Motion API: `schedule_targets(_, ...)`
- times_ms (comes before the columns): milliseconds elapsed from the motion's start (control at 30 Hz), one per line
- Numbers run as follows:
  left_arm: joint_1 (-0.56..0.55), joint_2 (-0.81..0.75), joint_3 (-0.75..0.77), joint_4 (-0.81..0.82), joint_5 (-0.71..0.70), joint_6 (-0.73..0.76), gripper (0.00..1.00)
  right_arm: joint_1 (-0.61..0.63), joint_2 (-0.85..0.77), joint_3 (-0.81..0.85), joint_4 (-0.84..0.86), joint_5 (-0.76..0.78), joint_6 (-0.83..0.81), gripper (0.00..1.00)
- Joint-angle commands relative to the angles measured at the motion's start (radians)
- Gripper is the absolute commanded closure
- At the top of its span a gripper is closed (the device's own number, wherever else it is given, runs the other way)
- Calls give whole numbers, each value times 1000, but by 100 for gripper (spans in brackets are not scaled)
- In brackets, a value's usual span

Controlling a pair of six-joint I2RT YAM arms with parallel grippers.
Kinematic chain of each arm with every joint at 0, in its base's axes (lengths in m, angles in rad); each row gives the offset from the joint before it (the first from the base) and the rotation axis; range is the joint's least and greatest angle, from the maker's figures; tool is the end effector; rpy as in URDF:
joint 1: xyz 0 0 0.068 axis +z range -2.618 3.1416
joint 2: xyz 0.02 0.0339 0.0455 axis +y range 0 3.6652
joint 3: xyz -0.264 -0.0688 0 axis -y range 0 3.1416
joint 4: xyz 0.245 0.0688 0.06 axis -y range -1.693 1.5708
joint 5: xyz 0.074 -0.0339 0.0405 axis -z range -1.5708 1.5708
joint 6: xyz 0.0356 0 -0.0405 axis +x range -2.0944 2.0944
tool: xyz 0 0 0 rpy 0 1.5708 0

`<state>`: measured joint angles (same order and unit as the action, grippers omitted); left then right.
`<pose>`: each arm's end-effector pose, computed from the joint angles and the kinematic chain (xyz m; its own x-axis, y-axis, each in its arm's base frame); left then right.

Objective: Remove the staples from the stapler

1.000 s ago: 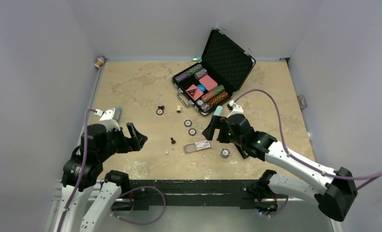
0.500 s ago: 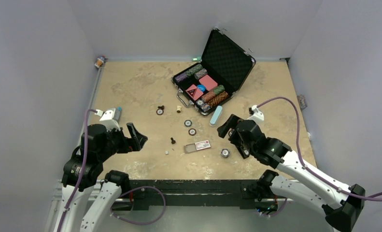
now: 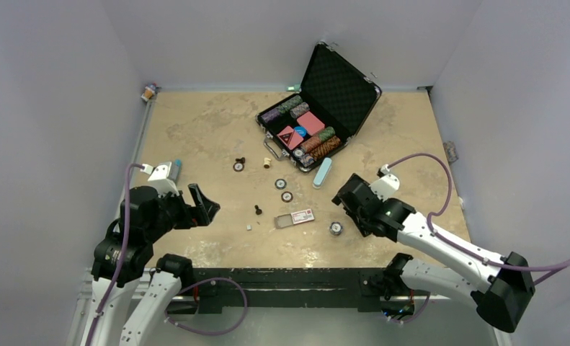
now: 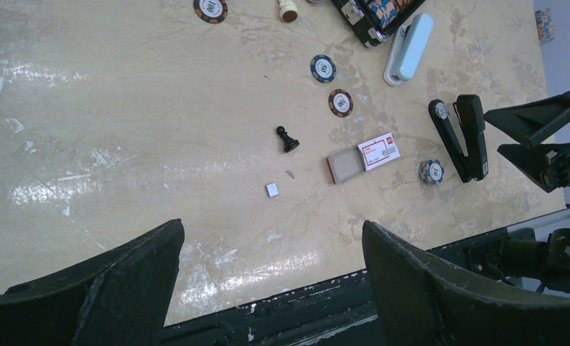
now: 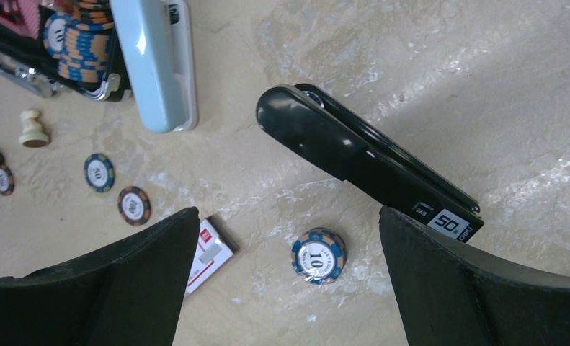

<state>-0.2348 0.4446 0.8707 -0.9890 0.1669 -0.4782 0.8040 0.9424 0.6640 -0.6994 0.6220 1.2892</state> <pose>0.0689 -0.0226 0.3247 -0.6292 -0.3161 -0.7100 0.0862 0.8796 -0.4679 0.1359 0.1112 0.2321 -0.5051 0.6010 -0.6194 0.4529 0.7955 0.4026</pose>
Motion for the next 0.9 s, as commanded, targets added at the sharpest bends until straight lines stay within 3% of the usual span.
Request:
schedule_targets(0, 8, -13, 0, 35, 3, 15, 4, 0, 66, 57, -97, 106, 144, 1)
schedule_targets(233, 8, -20, -1, 35, 7, 15, 4, -21, 144, 94, -123, 180, 233, 1)
schedule_targets(467, 8, -30, -2, 35, 8, 15, 4, -117, 142, 78, 173, 126, -166, 1)
schedule_targets(867, 8, -37, -1, 35, 8, 16, 4, -165, 295, 111, 285, 87, -319, 1)
